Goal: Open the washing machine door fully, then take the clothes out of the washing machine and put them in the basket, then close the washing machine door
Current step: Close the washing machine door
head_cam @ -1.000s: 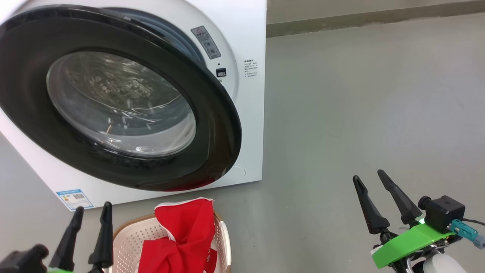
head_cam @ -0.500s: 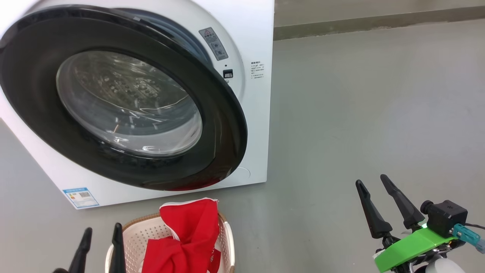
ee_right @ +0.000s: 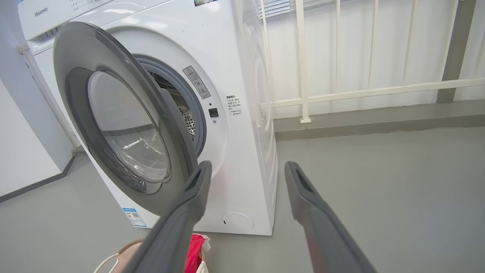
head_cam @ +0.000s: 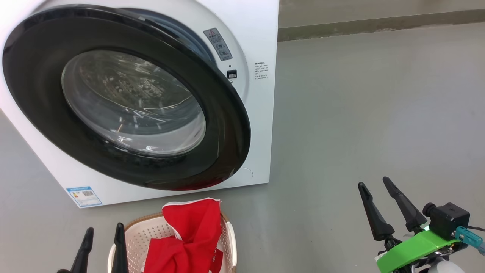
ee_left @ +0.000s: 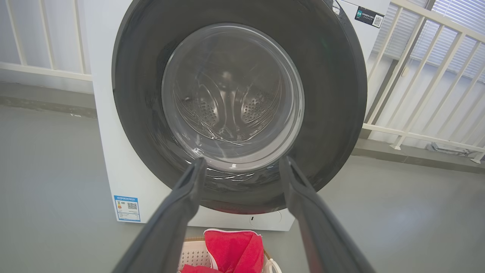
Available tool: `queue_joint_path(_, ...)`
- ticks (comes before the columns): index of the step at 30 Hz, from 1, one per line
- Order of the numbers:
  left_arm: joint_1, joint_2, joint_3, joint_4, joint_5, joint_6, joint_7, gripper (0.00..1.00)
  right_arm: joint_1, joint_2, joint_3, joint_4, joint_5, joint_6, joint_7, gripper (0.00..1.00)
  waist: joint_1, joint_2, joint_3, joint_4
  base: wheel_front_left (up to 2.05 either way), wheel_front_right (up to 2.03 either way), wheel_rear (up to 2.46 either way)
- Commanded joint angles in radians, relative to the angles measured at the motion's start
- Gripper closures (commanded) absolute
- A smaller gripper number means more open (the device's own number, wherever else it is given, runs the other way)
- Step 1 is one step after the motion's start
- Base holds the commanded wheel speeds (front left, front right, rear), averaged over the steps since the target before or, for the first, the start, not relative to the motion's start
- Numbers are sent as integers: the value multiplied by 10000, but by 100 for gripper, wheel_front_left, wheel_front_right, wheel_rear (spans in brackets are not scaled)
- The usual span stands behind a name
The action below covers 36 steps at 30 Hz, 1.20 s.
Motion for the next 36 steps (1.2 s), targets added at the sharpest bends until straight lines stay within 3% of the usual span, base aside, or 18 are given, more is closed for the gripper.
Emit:
queue_joint_path(1,-163,29,352,-258,110,72,-104,0,-108,-186,144,-274,-36,-7,-63,0,0,0,-2,0,0,0,0)
queue_joint_path(15,-193,34,255,-379,189,121,-118,0,-219,-229,255,-288,-21,-7,-63,0,0,0,90,19,0,0,0)
queue_joint_path(16,-200,31,236,-387,190,123,-118,0,-255,-243,281,-295,-17,-7,-63,16,0,0,102,36,0,0,0)
queue_joint_path(17,-209,28,214,-393,191,127,-118,0,-295,-259,316,-304,-11,-7,-63,44,0,0,117,59,0,0,0)
queue_joint_path(19,-240,16,157,-403,197,133,-111,0,-410,-320,456,-325,0,-7,-63,65,0,0,157,140,0,0,0)
queue_joint_path(20,-258,11,131,-408,198,137,-109,0,-494,-345,535,-344,15,-7,-63,82,0,0,171,184,0,0,0)
queue_joint_path(21,-258,11,131,-408,198,137,-109,0,-494,-345,535,-344,15,-7,-63,82,0,0,171,184,0,0,0)
queue_joint_path(22,-281,5,108,-420,200,145,-109,0,-592,-369,607,-365,42,-7,-63,100,0,0,188,241,0,0,0)
queue_joint_path(36,-574,21,-308,-622,218,106,146,0,-3395,-1031,3488,380,749,-7,-63,100,0,0,531,1580,0,0,0)
